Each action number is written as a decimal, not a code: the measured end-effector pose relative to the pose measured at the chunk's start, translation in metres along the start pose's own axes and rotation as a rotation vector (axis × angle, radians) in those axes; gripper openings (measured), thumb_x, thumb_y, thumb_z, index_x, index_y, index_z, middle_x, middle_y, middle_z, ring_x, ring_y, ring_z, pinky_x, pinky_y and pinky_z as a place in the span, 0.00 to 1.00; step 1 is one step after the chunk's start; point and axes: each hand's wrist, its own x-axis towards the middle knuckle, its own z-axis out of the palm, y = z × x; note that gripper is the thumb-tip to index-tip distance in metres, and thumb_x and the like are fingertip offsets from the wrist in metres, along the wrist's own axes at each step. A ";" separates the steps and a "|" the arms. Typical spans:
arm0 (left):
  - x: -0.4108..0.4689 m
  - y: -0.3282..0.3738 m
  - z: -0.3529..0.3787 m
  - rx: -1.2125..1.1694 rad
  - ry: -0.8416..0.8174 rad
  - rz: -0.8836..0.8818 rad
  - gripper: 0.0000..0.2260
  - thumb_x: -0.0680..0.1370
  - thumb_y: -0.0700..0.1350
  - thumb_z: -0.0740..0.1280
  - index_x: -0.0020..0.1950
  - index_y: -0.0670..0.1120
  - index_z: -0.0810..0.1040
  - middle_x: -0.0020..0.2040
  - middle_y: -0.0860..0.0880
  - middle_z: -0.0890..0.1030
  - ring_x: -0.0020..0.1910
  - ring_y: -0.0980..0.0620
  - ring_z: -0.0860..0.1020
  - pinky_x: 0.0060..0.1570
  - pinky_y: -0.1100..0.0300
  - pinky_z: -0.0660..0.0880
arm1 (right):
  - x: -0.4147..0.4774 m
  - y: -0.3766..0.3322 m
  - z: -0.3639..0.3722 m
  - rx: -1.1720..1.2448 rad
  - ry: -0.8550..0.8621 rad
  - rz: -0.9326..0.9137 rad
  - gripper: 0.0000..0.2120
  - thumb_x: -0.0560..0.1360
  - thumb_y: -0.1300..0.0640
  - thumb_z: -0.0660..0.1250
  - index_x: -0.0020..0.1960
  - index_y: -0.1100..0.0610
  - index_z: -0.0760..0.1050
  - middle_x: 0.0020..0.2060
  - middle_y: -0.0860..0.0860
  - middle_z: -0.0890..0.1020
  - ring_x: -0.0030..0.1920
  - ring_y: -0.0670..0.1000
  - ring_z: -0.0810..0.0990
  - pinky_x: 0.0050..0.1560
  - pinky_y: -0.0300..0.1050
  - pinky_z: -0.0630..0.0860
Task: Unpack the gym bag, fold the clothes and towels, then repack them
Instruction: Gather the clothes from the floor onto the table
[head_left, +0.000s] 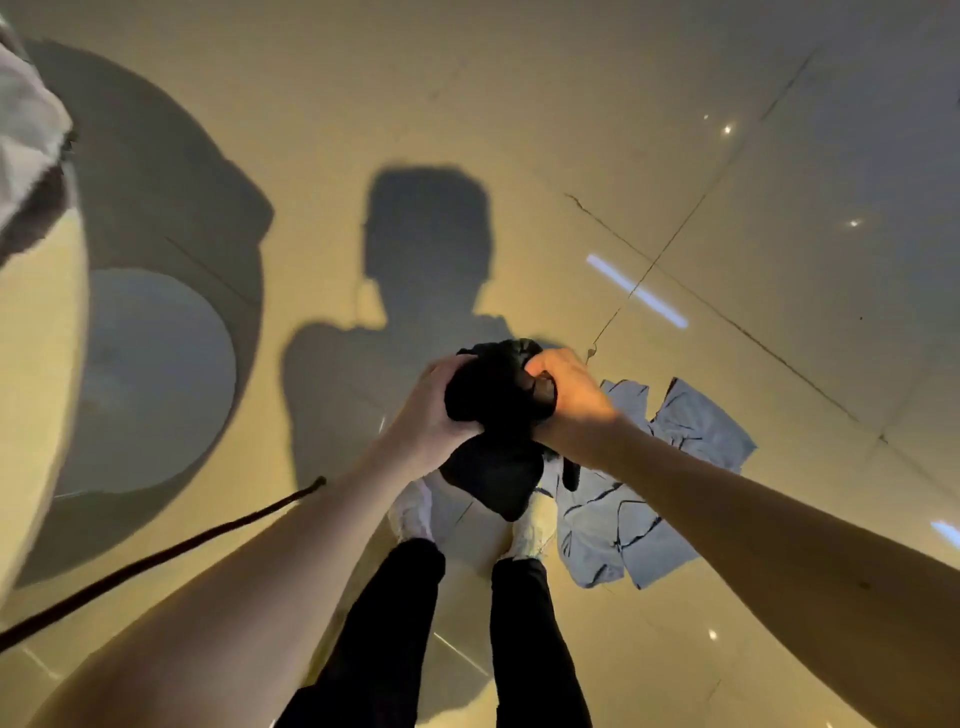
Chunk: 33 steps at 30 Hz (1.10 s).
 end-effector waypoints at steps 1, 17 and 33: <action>-0.021 0.020 -0.021 -0.012 0.006 0.035 0.34 0.68 0.39 0.78 0.71 0.50 0.71 0.66 0.50 0.72 0.67 0.53 0.71 0.72 0.55 0.67 | -0.009 -0.033 -0.013 0.022 -0.076 0.017 0.24 0.65 0.61 0.77 0.58 0.50 0.73 0.54 0.46 0.71 0.57 0.44 0.70 0.56 0.35 0.71; -0.373 0.163 -0.295 -0.083 0.660 0.193 0.21 0.72 0.31 0.75 0.59 0.50 0.79 0.52 0.60 0.84 0.53 0.68 0.80 0.54 0.71 0.73 | -0.079 -0.491 -0.018 -0.096 -0.371 -0.732 0.11 0.77 0.53 0.70 0.57 0.56 0.80 0.51 0.49 0.82 0.47 0.35 0.78 0.50 0.24 0.69; -0.568 0.024 -0.638 -0.173 1.307 0.180 0.28 0.74 0.46 0.79 0.71 0.45 0.73 0.59 0.52 0.82 0.55 0.62 0.80 0.56 0.68 0.77 | -0.039 -0.899 0.247 0.155 -0.509 -0.852 0.17 0.78 0.50 0.72 0.64 0.54 0.79 0.55 0.48 0.83 0.53 0.44 0.82 0.53 0.36 0.77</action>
